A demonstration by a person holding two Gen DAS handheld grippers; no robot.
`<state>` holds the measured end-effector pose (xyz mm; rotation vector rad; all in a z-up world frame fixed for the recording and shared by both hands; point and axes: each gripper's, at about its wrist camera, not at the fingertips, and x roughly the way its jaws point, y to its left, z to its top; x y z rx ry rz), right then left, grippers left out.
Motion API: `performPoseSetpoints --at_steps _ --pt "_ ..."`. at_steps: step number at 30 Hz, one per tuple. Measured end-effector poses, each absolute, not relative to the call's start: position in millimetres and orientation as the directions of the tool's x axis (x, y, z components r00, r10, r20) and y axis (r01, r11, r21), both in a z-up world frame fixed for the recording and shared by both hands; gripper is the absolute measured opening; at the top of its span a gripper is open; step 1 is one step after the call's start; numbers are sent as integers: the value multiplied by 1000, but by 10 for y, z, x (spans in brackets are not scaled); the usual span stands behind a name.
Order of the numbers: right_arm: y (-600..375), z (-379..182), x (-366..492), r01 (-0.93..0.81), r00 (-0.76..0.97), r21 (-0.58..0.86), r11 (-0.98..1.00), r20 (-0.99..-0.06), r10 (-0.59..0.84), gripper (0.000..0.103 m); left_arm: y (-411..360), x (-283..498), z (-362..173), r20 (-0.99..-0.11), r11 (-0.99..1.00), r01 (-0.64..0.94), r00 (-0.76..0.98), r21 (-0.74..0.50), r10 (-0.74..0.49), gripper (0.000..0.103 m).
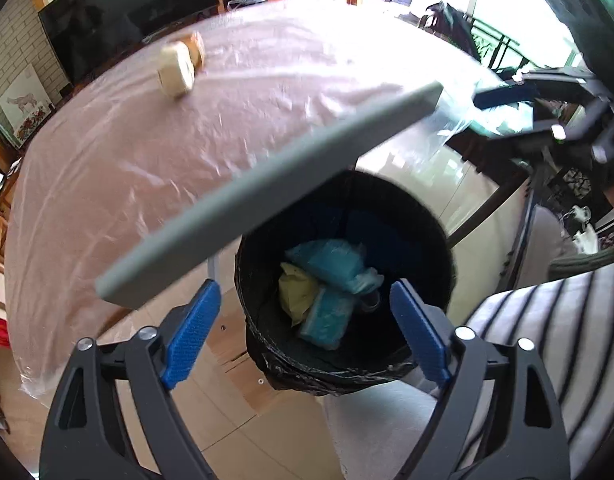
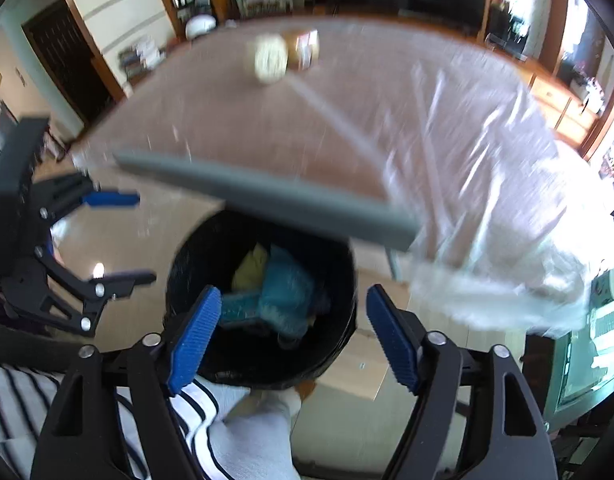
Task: Collect trash
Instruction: 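Move both tools back over the bed toward the white cloth and amber jar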
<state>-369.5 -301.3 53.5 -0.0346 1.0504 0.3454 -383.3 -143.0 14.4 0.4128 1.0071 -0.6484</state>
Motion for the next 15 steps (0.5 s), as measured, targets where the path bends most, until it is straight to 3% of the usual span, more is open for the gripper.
performPoseSetpoints --at_steps 6,11,15 --pt "-3158 1117 -3472 -242 622 142 960 -736 266 98 -1409 -3769 664 -804 732 679 470 64 -365 101" --pt "-3123 1305 -3058 -209 685 127 970 -689 238 98 -1369 -3413 828 -763 811 582 554 67 -334 101" --pt "-3064 1325 -2602 -182 657 202 962 -703 271 98 -1392 -3160 788 -754 852 521 582 58 -305 101"
